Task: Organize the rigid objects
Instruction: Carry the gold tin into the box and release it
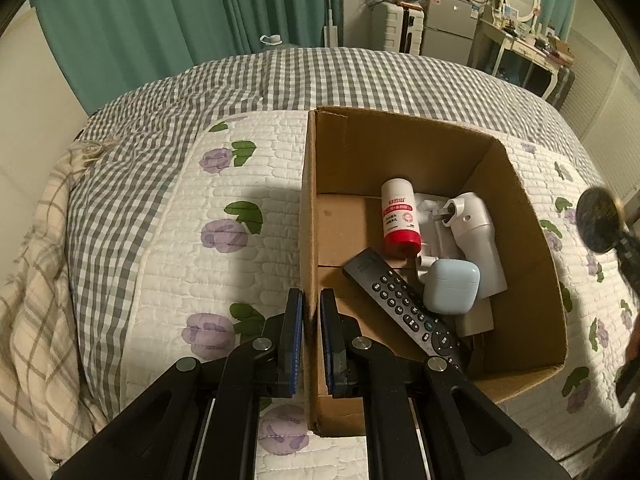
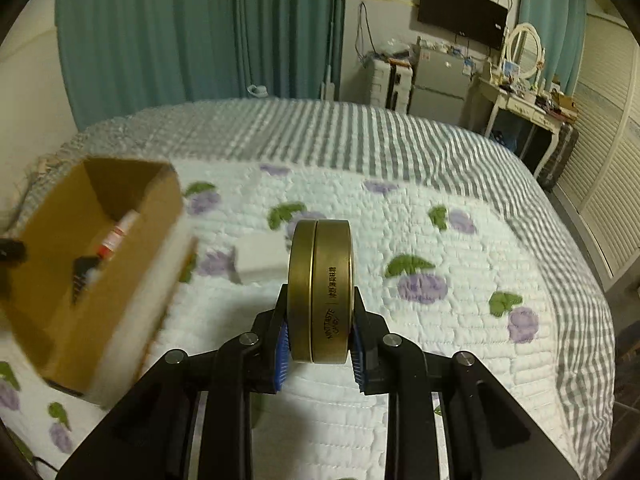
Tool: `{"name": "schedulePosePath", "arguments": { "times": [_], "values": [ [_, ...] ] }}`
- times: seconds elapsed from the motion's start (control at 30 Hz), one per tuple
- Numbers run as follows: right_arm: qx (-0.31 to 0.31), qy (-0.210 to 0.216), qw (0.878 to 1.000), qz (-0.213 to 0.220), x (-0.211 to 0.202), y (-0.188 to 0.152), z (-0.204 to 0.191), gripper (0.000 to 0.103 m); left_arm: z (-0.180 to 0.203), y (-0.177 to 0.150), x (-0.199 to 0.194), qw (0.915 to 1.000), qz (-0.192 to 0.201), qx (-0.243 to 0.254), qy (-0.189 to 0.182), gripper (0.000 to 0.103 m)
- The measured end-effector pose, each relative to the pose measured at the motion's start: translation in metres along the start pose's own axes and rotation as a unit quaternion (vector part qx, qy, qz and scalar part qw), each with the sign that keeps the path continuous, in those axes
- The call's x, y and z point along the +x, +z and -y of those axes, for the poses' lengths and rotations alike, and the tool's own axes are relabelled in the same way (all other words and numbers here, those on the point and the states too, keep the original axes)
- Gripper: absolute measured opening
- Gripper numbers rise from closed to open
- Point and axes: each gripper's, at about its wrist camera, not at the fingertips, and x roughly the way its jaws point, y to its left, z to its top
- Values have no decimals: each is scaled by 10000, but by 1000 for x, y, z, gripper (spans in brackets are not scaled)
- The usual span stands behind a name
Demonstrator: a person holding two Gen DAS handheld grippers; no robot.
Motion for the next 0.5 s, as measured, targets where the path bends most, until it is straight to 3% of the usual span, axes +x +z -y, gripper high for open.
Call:
{"name": "schedulePosePath", "arguments": {
  "times": [0.23, 0.5],
  "values": [
    [-447, 304, 9968, 587, -53, 50, -44, 24, 0, -1, -2, 10000, 20, 9, -52, 8],
    [-1038, 948, 9868, 804, -62, 83, -126, 24, -1, 0, -1, 10000, 16, 29, -62, 8]
  ]
}}
